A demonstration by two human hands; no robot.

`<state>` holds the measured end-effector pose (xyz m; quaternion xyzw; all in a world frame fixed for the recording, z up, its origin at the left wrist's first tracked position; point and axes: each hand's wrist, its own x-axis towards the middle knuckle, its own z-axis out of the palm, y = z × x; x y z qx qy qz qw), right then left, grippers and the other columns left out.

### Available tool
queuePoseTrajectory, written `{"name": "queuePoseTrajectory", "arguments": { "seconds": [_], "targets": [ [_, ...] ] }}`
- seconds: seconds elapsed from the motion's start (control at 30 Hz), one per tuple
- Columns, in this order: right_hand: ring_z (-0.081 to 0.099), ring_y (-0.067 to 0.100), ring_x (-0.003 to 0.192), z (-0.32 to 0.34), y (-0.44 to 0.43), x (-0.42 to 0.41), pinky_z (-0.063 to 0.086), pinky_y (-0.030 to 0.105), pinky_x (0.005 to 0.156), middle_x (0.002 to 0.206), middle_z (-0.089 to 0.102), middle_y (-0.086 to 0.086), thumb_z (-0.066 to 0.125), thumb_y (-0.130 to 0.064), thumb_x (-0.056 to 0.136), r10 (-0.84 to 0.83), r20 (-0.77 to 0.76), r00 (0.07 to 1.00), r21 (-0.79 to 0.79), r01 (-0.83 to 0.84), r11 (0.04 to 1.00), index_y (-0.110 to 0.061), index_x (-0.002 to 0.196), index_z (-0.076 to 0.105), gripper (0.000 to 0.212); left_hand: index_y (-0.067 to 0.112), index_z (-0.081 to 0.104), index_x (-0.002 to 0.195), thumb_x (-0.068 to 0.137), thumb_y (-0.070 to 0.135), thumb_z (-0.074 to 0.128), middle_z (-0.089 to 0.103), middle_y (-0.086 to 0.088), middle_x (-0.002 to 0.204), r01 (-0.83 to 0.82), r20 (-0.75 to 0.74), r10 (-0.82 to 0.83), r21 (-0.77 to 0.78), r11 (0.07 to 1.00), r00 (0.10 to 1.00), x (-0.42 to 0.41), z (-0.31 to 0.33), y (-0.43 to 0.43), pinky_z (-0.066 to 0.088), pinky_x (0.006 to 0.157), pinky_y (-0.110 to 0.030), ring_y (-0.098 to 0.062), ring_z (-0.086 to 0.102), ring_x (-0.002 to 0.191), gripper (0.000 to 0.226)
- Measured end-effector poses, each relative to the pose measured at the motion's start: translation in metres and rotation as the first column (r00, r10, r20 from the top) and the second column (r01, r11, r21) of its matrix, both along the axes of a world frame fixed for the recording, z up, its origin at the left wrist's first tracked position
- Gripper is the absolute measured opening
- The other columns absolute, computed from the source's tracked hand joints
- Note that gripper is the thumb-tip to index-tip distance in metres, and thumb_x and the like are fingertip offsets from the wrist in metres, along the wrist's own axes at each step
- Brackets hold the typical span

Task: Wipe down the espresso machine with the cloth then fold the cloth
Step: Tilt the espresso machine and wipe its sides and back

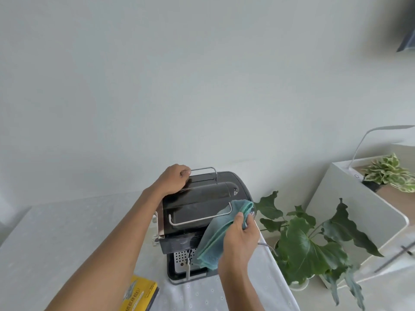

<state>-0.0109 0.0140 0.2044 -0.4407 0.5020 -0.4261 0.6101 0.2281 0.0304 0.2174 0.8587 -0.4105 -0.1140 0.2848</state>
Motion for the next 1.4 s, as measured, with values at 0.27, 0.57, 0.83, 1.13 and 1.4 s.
{"name": "queuePoseTrajectory", "arguments": {
  "seconds": [0.27,0.57,0.83,1.13,1.4],
  "targets": [
    [0.061,0.013,0.081,0.024,-0.014,0.016,0.052,0.036,0.082,0.088,0.065,-0.008,0.045,-0.015,0.106,-0.014,0.122,0.992,0.112,0.001,0.994,-0.033,0.091,0.059,0.028,0.031,0.058,0.131,0.100,0.037,0.041,0.051,0.006,0.143,0.007,-0.143,0.009,0.110,0.994,0.990,0.008,0.014,-0.015,0.030,0.113,-0.041,-0.021,0.044,0.134,0.036],
    [0.058,0.007,0.079,0.050,-0.083,0.044,0.051,0.029,0.085,0.116,0.066,-0.001,0.040,-0.012,0.106,0.287,-0.081,0.954,-0.228,-0.298,0.927,-0.025,0.142,0.056,0.041,0.041,0.045,0.141,0.097,0.038,0.051,0.044,0.008,0.148,-0.133,-0.167,0.130,-0.008,0.991,0.977,-0.028,0.060,0.039,0.044,0.097,-0.032,-0.024,0.054,0.124,0.044],
    [0.056,0.010,0.067,0.065,-0.104,0.064,0.049,0.024,0.077,0.101,0.069,-0.005,0.039,-0.011,0.106,0.492,-0.442,0.750,-0.433,-0.659,0.615,-0.025,0.148,0.050,0.045,0.043,0.036,0.145,0.097,0.035,0.048,0.044,0.002,0.057,-0.481,-0.463,0.339,-0.234,0.845,0.819,-0.081,0.043,0.066,0.028,0.035,-0.022,-0.015,0.023,0.044,0.050],
    [0.067,0.025,0.093,0.040,-0.117,0.074,0.051,0.034,0.081,0.110,0.072,0.010,0.040,-0.011,0.105,0.535,-0.556,0.636,-0.356,-0.764,0.538,-0.016,0.136,0.061,0.038,0.030,0.045,0.143,0.101,0.021,0.041,0.036,0.005,0.057,-0.675,-0.588,0.446,-0.249,0.694,0.675,-0.101,0.017,0.062,0.022,0.035,-0.019,-0.014,0.021,0.044,0.043],
    [0.049,0.023,0.065,0.022,-0.127,0.071,0.037,0.030,0.060,0.082,0.070,0.012,0.038,-0.004,0.099,0.477,-0.602,0.640,-0.361,-0.752,0.552,-0.009,0.096,0.065,0.028,0.029,0.041,0.145,0.101,0.014,0.038,0.054,-0.011,0.068,-0.674,-0.608,0.430,-0.246,0.697,0.667,-0.106,0.006,0.055,0.021,0.035,-0.020,-0.012,0.019,0.045,0.047]
  ]
}}
